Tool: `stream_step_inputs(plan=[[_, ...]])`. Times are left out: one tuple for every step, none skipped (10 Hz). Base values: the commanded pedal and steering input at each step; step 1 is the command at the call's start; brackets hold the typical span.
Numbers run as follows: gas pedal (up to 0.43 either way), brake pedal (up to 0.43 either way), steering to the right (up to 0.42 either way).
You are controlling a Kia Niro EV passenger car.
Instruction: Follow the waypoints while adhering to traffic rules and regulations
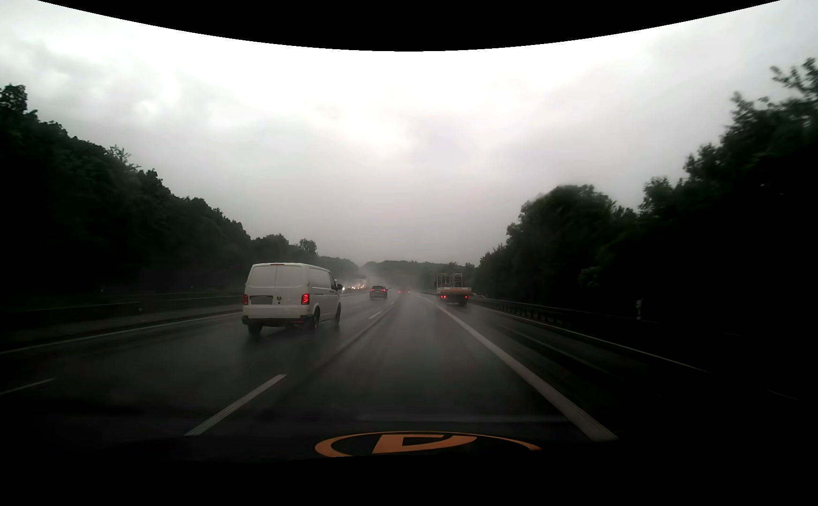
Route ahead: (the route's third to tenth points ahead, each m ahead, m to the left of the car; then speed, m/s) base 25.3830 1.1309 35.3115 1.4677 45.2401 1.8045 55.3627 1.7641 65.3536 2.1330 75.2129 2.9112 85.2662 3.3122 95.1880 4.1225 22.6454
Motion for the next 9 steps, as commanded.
stream_step_inputs(plan=[[0.079,0.0,-0.002],[0.079,0.0,-0.002],[0.079,0.0,-0.002],[0.079,0.0,-0.002],[0.079,0.0,-0.002],[0.079,0.0,-0.002],[0.079,0.0,-0.002],[0.079,0.0,-0.002],[0.079,0.0,-0.002]])
